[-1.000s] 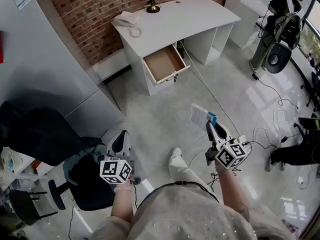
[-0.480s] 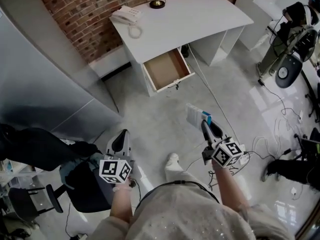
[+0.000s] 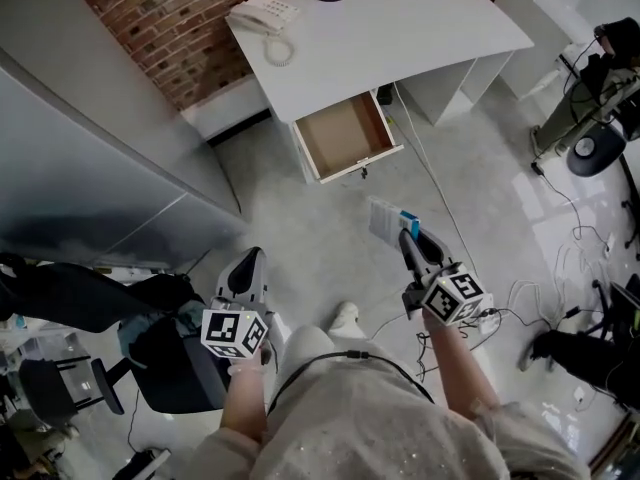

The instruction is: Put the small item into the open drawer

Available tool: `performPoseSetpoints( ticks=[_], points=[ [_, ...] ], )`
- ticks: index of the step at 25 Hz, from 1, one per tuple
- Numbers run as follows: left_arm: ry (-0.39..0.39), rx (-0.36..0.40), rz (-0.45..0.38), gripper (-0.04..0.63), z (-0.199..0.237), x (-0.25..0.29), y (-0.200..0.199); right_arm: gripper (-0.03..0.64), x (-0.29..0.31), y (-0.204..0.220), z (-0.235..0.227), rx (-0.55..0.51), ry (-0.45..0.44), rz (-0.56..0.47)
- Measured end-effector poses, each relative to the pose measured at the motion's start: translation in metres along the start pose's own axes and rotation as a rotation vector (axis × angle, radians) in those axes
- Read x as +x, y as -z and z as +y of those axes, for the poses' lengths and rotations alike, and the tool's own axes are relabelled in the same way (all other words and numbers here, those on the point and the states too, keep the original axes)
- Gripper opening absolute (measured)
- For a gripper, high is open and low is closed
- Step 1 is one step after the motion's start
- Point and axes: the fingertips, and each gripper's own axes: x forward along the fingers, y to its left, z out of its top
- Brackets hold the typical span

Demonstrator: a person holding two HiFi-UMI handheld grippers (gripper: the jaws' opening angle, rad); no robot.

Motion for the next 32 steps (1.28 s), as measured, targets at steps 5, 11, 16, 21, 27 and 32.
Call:
performPoseSetpoints(
  ticks=[5,11,16,21,27,32],
  points=[
    [0.003,-0.008,0.048,0.006,0.002,0.005,0.014,0.078,0.019,0.007,0.000,0.014,-0.018,0.026],
    [-0.007,-0.021,0.106,0.006,0.032,0.034,0.026,0.078,0.054,0.011,-0.005,0.018,-0.027,0.061],
    [0.010,-0.036,0.084,0.006,0.041,0.080,0.015,0.078,0.084,0.007,-0.011,-0.003,-0.042,0.098],
    [0.051,-0.053,0.083,0.006,0.048,0.118,0.010,0.078,0.121,0.004,-0.016,-0.016,-0.049,0.128],
    [0.086,-0.080,0.094,0.006,0.063,0.158,0.012,0.078,0.164,-0.001,-0.029,-0.029,-0.028,0.151],
    [0.117,-0.100,0.120,0.006,0.075,0.183,0.025,0.078,0.192,-0.001,-0.041,-0.029,-0.003,0.147]
  ],
)
